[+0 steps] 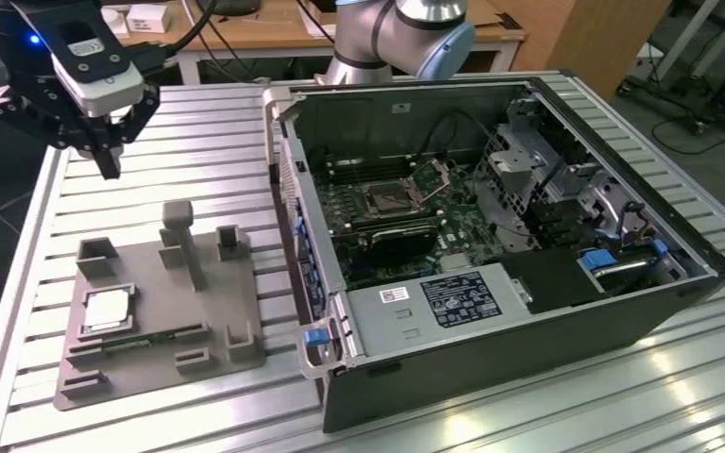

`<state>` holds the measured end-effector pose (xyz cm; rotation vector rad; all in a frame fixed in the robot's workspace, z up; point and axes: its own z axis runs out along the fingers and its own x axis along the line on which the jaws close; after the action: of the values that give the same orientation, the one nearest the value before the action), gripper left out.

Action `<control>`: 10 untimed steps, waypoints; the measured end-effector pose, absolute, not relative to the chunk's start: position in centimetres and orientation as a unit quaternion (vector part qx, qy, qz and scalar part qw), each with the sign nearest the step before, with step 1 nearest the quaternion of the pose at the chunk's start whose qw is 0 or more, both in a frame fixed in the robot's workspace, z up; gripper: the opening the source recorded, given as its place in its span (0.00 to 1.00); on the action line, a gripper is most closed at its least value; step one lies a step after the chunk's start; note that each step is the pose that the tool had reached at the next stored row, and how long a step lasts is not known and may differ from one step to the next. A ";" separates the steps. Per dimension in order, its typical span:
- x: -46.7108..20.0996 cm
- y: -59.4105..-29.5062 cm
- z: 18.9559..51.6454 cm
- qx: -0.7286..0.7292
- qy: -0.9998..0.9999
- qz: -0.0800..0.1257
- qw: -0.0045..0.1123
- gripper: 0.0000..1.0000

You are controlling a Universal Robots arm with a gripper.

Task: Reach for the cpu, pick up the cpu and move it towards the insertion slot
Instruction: 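Reach for the cpu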

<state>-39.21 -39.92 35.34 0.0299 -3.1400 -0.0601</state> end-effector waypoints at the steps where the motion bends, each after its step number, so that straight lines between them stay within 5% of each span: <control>1: -39.3 -39.9 35.3 0.010 -1.000 -0.019 0.000 0.11; 10: -39.8 -39.9 35.3 0.010 -1.000 -0.019 0.000 0.11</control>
<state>-39.83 -39.93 35.35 0.0301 -3.1400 -0.0599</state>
